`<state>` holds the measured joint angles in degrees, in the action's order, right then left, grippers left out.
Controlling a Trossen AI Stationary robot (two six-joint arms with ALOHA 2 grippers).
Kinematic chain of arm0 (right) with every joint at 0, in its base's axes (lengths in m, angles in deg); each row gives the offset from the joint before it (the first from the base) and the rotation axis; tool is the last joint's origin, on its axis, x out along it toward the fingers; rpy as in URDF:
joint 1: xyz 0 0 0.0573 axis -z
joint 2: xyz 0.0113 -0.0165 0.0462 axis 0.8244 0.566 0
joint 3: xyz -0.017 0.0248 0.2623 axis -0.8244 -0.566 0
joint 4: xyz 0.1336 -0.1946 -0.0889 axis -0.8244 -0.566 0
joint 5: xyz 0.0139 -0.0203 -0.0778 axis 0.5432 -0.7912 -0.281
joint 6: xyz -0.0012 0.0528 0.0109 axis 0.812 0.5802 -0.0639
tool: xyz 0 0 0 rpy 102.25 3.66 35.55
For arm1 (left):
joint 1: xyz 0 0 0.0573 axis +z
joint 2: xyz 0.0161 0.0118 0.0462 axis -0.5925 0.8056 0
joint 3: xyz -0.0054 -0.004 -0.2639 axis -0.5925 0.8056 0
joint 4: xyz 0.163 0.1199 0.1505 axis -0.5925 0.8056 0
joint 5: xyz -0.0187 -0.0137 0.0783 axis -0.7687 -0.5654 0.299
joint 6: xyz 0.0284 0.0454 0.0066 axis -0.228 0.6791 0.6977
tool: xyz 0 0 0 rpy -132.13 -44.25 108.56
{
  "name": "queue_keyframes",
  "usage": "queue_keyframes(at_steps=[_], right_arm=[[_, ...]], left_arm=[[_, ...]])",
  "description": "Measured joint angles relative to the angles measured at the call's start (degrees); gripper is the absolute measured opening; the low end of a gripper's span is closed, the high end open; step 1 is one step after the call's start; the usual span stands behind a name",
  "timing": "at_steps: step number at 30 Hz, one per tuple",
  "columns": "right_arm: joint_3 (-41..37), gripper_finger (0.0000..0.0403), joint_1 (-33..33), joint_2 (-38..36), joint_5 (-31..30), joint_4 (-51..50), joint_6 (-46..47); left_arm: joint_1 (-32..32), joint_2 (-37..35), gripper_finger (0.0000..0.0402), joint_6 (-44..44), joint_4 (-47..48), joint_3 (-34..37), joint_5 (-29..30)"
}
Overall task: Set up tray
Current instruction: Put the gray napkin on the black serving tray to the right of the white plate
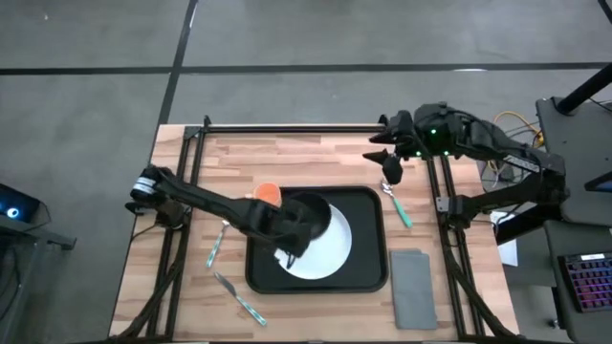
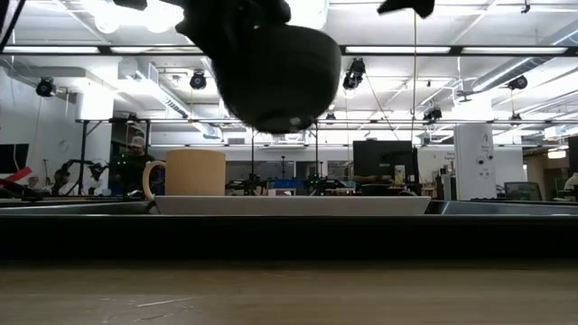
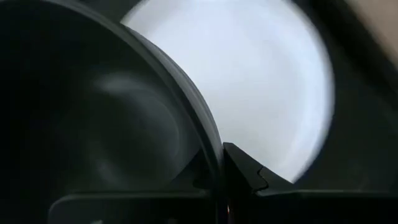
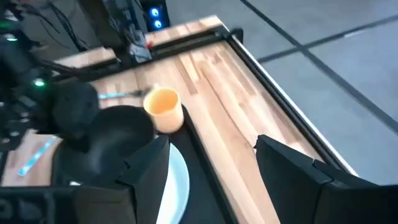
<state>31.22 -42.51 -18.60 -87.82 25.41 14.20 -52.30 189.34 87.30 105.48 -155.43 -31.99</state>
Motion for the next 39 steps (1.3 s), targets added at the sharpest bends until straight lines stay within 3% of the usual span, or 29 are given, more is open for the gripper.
queue_keyframes(at_steps=[2, 11, 32, 39], right_arm=[[-2.1, 0.0226, 0.0, -0.1, -0.1, 0.0, -0.1], [-7.2, 0.0226, 0.0, 0.3, -0.1, 1.0, -0.7], [-6.7, 0.0226, 0.0, 0.1, -0.1, 2.6, -1.7], [-6.7, 0.0226, 0.0, 0.1, -0.1, 2.7, -2.6]], left_arm=[[0.0, 1.6, 0.0001, -1.4, -0.5, -0.6, -2.3], [-0.6, 6.6, 0.0001, -6.5, -2.2, 0.3, -2.4], [-2.1, 11.2, 0.0001, -9.4, -10.6, 6.3, -0.2], [-2.1, 11.1, 0.0026, -10.1, -11.1, 6.1, -0.7]])
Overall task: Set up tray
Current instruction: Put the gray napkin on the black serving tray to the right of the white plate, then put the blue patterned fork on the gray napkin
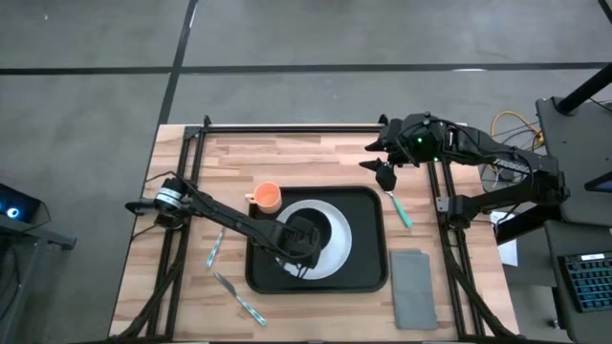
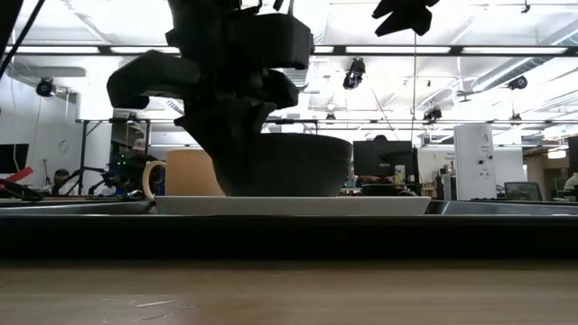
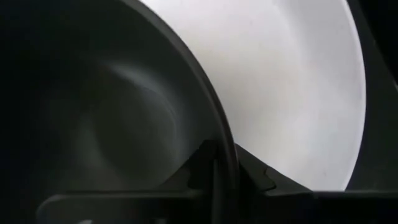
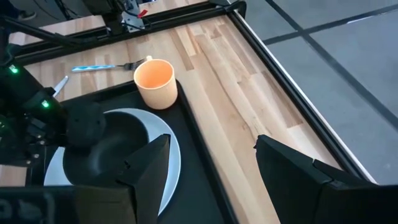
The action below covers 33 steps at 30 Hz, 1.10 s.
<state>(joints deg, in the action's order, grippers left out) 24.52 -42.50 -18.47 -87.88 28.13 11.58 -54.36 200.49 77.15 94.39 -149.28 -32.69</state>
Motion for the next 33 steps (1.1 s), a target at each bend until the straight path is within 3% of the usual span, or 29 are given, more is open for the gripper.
queue_keyframes(at_steps=[8, 15, 23, 28, 33], right_arm=[[0.0, 0.0226, 0.0, 0.0, 0.0, 0.0, -0.6], [0.0, 0.0226, 0.1, -0.1, -0.2, 0.1, 0.2], [-0.2, 0.0226, 0.2, -1.0, -9.5, -4.9, 5.7], [-3.2, 0.0226, 0.0, -4.3, -10.9, -8.8, 10.6], [-12.1, 0.0226, -0.2, -10.5, -9.4, -10.3, 13.3]], left_arm=[[0.0, -0.1, 0.0083, 0.0, 0.6, -3.1, 0.0], [0.0, -1.2, 0.0116, -4.9, 12.9, -11.4, 0.0], [-0.3, -11.6, 0.0118, -2.3, 13.2, -16.4, 0.0], [-0.2, -27.0, 0.0118, -1.0, 5.1, -6.9, -0.1], [0.1, -47.4, 0.0118, -0.1, -11.7, 12.1, -0.1]])
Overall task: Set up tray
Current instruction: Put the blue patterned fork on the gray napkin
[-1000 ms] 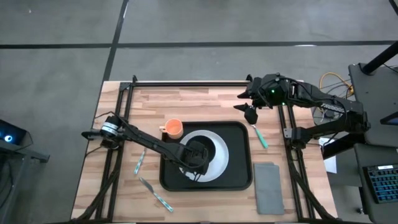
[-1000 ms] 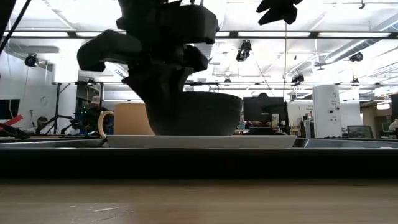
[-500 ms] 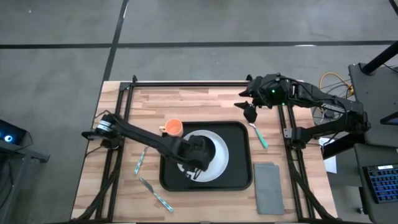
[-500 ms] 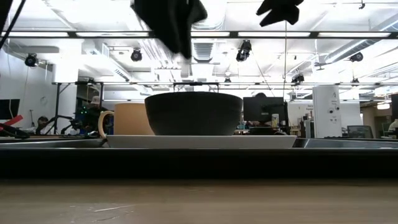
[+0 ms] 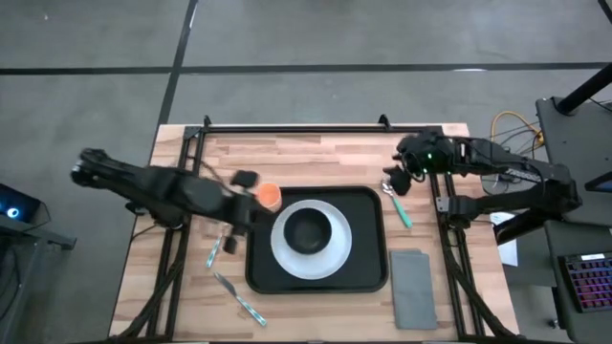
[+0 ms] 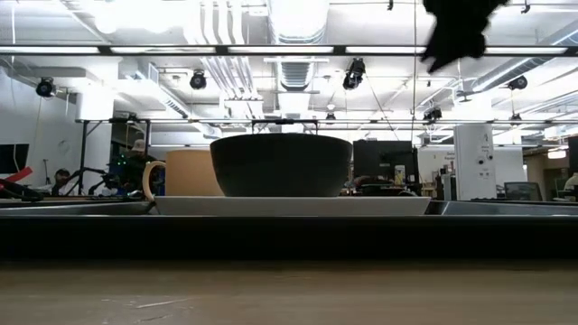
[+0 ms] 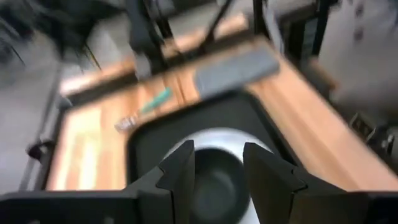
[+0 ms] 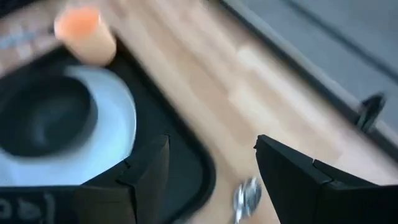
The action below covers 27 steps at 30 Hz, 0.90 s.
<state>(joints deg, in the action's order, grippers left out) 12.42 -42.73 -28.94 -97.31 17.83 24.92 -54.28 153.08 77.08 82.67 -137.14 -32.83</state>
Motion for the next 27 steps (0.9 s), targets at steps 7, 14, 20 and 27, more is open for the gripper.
queue_keyframes(at_steps=[7, 14, 20, 27], right_arm=[[-13.2, 0.0226, 0.6, -3.8, 19.8, -0.2, 0.2], [-16.0, 0.0226, 0.6, -3.5, 22.0, -6.5, 1.1], [-16.2, 0.0226, -0.3, -2.4, 25.7, -8.1, -1.8], [-17.1, 0.0226, -4.1, 2.5, 26.7, -12.8, -2.8]], left_arm=[[0.0, -20.0, 0.0119, -2.8, -7.7, 20.0, 4.1], [0.0, -26.1, 0.0119, -4.0, -8.8, 27.2, 4.9], [0.0, -26.0, 0.0119, -4.0, -9.9, 28.3, 5.2], [0.0, -26.0, 0.0119, -6.0, -10.1, 28.3, 5.2]])
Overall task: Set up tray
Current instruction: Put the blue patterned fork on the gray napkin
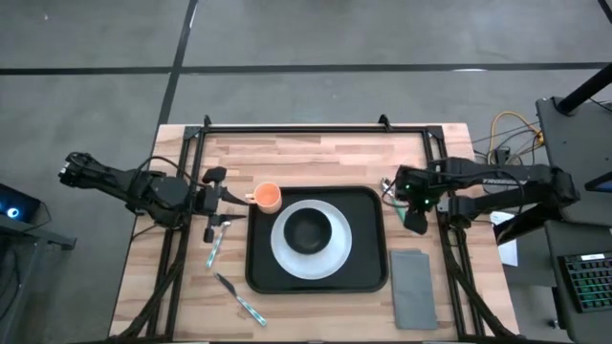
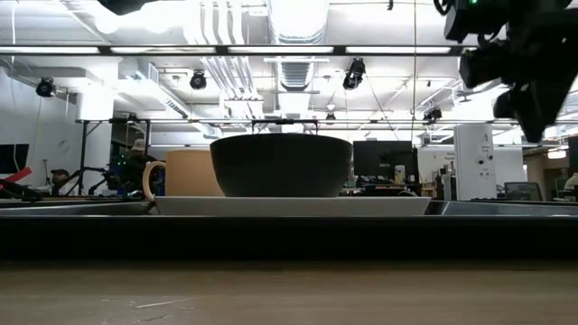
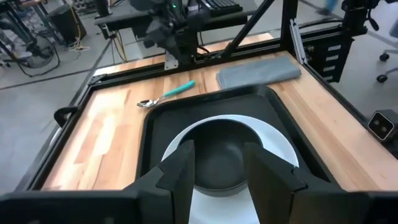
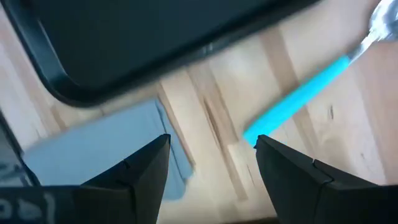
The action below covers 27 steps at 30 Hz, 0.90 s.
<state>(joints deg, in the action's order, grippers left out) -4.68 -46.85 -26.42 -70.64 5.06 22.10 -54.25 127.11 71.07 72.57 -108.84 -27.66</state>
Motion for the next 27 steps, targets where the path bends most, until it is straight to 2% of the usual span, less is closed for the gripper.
queue_keyframes(at_steps=[10, 15, 23, 27], right_arm=[[-0.3, 0.0226, -10.0, 10.2, -0.5, 2.9, 2.3], [-0.3, 0.0226, -16.6, 15.0, -5.3, 5.6, 6.3], [-0.7, 0.0226, -25.3, 19.3, -6.1, 15.3, 13.9], [-0.9, 0.0226, -28.2, 21.8, -6.8, 16.7, 15.4]], left_arm=[[0.0, 0.1, 0.0119, -0.3, 0.0, 0.4, 0.0], [0.0, 0.1, 0.0119, -0.3, 0.1, 0.9, 0.0], [0.0, 0.1, 0.0119, -0.4, 0.2, 1.5, 0.0], [0.0, 0.4, 0.0119, -0.4, 0.3, 1.7, -0.1]])
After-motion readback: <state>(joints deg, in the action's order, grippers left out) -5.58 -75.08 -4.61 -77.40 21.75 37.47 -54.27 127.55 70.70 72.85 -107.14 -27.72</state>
